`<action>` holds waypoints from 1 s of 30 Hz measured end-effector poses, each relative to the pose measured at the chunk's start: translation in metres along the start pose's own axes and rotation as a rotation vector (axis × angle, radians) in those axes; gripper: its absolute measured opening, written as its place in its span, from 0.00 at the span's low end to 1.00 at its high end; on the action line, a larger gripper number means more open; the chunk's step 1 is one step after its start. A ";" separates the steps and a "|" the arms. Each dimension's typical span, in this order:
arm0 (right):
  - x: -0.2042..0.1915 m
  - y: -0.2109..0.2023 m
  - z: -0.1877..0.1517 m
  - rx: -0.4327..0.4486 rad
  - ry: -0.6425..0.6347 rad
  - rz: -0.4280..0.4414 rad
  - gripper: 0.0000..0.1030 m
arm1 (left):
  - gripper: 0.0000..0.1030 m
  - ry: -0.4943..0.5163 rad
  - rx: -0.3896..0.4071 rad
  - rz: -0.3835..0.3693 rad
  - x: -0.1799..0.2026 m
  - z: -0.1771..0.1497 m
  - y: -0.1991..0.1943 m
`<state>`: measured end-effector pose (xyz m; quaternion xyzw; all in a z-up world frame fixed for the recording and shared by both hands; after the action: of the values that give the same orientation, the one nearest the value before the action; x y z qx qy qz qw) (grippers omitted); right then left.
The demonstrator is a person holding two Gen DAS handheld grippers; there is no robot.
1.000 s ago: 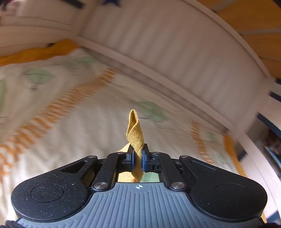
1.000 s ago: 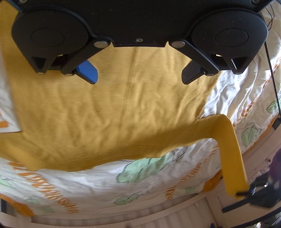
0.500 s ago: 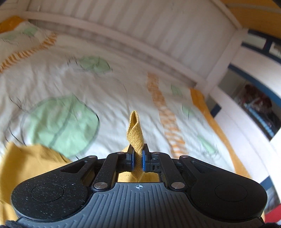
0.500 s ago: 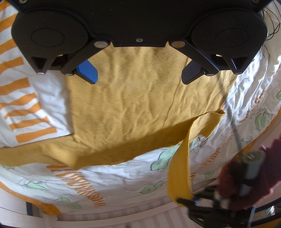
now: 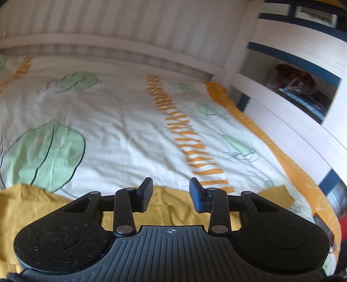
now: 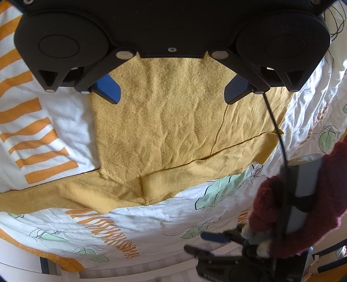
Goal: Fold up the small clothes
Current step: 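Open the left tool and release the folded sleeve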
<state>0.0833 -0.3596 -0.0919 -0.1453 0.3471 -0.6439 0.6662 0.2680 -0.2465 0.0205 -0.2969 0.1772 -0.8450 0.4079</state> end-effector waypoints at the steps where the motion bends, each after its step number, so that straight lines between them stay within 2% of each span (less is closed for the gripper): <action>1: -0.001 0.000 0.001 0.002 -0.004 -0.001 0.99 | 0.40 0.009 0.005 -0.009 0.002 0.000 -0.005; 4: -0.003 0.000 0.005 0.009 -0.025 -0.009 0.99 | 0.41 0.025 0.020 -0.012 0.004 -0.001 -0.024; 8: -0.003 0.001 0.014 0.017 -0.034 -0.015 0.99 | 0.42 0.029 0.018 0.050 -0.011 -0.007 -0.048; 15: 0.001 0.009 0.037 0.064 -0.039 -0.014 0.99 | 0.44 -0.020 0.005 0.282 -0.079 -0.033 -0.082; 21: 0.004 0.028 0.058 0.069 -0.060 -0.014 0.92 | 0.44 -0.043 -0.024 0.457 -0.138 -0.064 -0.092; 24: 0.005 0.040 0.067 0.060 -0.076 -0.016 0.80 | 0.44 -0.062 -0.040 0.501 -0.160 -0.078 -0.092; 26: 0.005 0.050 0.073 0.044 -0.082 -0.021 0.64 | 0.44 -0.062 -0.047 0.528 -0.171 -0.085 -0.087; 28: 0.007 0.061 0.078 0.024 -0.079 -0.017 0.55 | 0.44 -0.060 -0.055 0.554 -0.182 -0.093 -0.083; 30: 0.010 0.072 0.082 0.005 -0.072 -0.011 0.52 | 0.44 -0.065 -0.073 0.577 -0.191 -0.099 -0.078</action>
<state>0.1903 -0.3809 -0.0818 -0.1683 0.3205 -0.6427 0.6752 0.2517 -0.0419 -0.0809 -0.2755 0.2713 -0.6773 0.6260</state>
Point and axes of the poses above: each gripper's, at about its wrist camera, not at the fingertips, and y roughly the way its jaws point, x to its right, z to its top, the point moved 2 cm from there along y, roughly the way its jaws point, and after that the axes turned 6 degrees about -y, right-handed, at the moved point
